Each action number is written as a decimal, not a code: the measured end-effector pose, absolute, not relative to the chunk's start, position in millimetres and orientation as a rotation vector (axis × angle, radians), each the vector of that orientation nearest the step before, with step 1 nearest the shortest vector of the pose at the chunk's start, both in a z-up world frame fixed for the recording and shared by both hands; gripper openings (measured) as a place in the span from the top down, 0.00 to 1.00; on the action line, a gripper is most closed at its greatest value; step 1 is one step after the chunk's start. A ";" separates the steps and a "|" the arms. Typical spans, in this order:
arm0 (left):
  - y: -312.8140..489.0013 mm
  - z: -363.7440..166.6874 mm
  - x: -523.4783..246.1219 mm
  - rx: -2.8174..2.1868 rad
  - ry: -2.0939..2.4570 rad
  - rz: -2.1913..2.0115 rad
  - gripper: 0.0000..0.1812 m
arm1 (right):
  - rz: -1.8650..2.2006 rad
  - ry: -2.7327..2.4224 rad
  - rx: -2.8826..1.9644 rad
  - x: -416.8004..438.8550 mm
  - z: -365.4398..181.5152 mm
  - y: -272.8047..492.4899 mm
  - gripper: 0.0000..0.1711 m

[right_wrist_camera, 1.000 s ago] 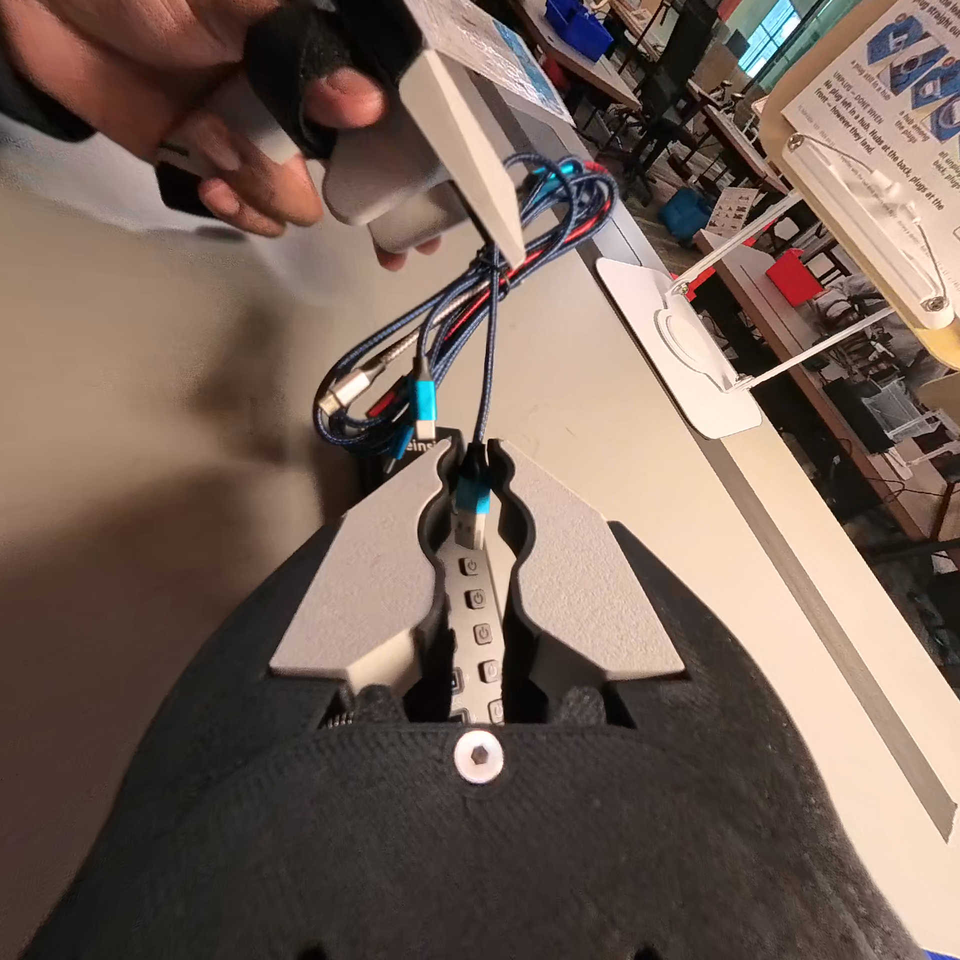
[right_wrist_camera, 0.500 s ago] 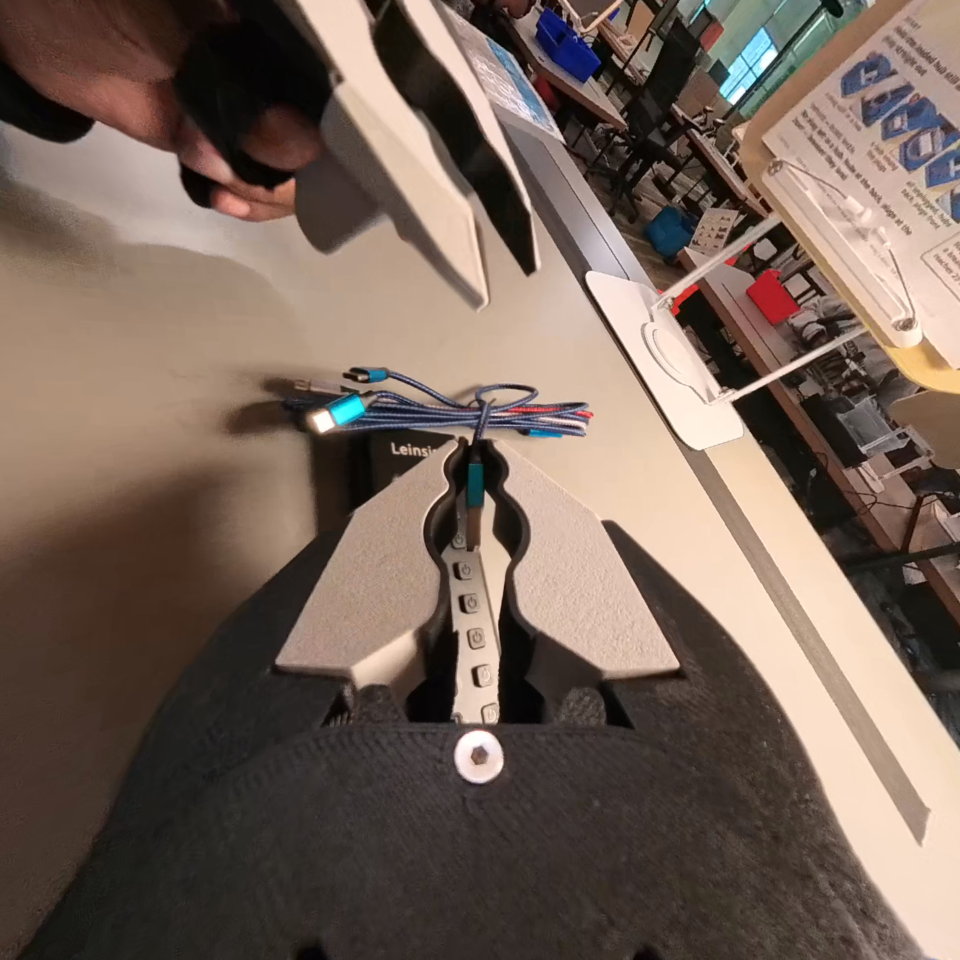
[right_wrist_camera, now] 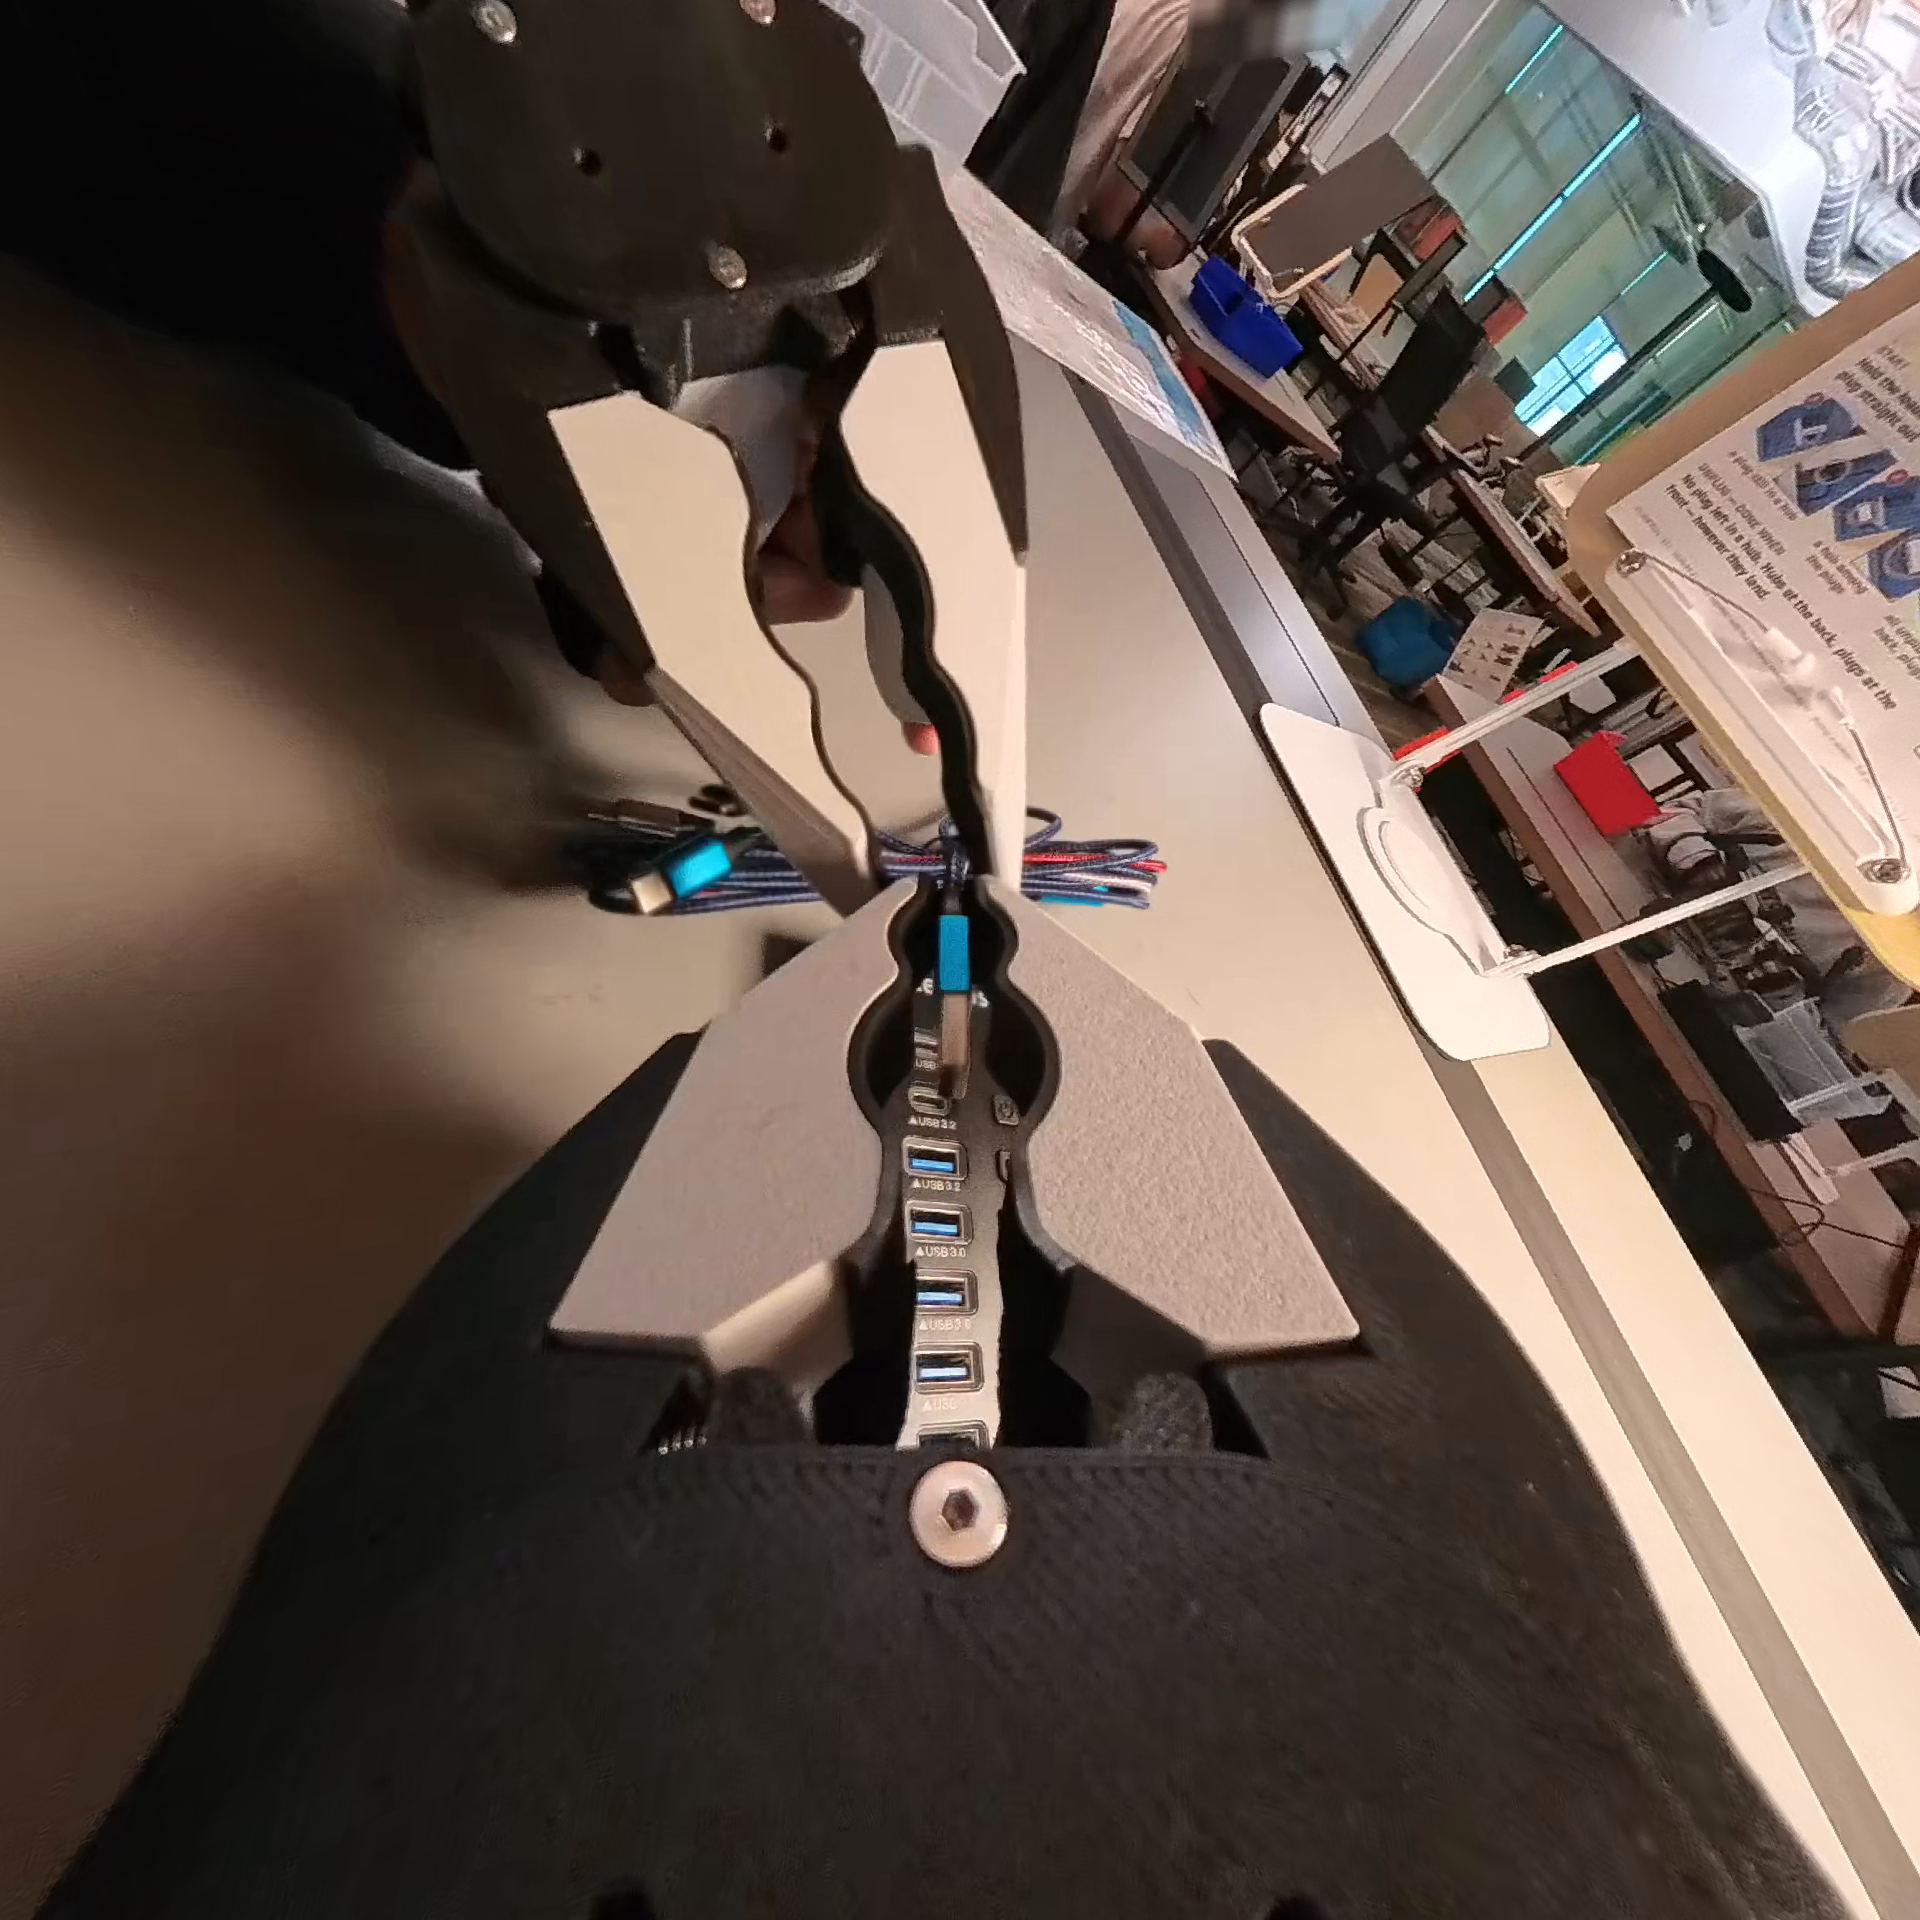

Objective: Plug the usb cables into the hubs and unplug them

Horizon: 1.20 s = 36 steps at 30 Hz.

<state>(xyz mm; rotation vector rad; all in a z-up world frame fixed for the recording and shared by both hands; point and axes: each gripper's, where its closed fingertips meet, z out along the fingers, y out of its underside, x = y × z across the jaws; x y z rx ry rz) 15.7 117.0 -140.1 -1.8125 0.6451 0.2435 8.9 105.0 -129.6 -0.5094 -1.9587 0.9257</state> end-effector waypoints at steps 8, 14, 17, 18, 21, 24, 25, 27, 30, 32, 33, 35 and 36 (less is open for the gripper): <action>113.8 -137.6 16.3 -1.843 0.615 0.186 0.96 | 0.946 -1.922 -0.508 8.5 -123.8 107.5 0.94; 111.9 -135.2 11.6 -1.887 0.520 0.095 0.97 | 0.835 -1.879 -0.464 5.5 -123.6 120.5 0.89; 111.6 -133.6 10.2 -1.909 0.454 0.036 0.97 | 0.782 -1.862 -0.417 7.0 -121.7 127.1 0.83; 111.7 -133.3 10.1 -1.917 0.435 0.018 0.97 | 0.766 -1.853 -0.398 7.5 -120.4 128.7 0.83; 111.5 -134.6 12.0 -1.938 0.407 -0.022 0.97 | 0.701 -1.830 -0.336 8.9 -118.3 131.0 0.80; 111.0 -135.9 15.2 -1.947 0.395 -0.065 0.97 | 0.652 -1.810 -0.308 7.5 -118.3 131.0 0.78; 111.0 -136.0 15.3 -1.948 0.385 -0.079 0.97 | 0.639 -1.805 -0.305 6.7 -118.6 131.6 0.78; 110.6 -135.2 14.5 -1.944 0.361 -0.104 0.97 | 0.626 -1.802 -0.305 5.6 -119.6 132.9 0.78; 109.0 -135.4 11.7 -1.949 0.342 -0.109 0.98 | 0.600 -1.808 -0.330 2.7 -122.9 137.8 0.78; 108.4 -135.8 9.5 -1.957 0.337 -0.091 0.97 | 0.587 -1.816 -0.357 0.8 -125.2 141.5 0.78; 108.2 -136.4 9.1 -1.963 0.338 -0.087 0.97 | 0.585 -1.818 -0.371 0.2 -125.9 143.2 0.78; 107.5 -139.0 8.0 -1.980 0.333 -0.081 0.98 | 0.583 -1.812 -0.414 -2.0 -125.1 148.1 0.78; 107.2 -140.3 7.4 -1.987 0.328 -0.080 0.98 | 0.593 -1.811 -0.437 -2.4 -124.4 149.7 0.78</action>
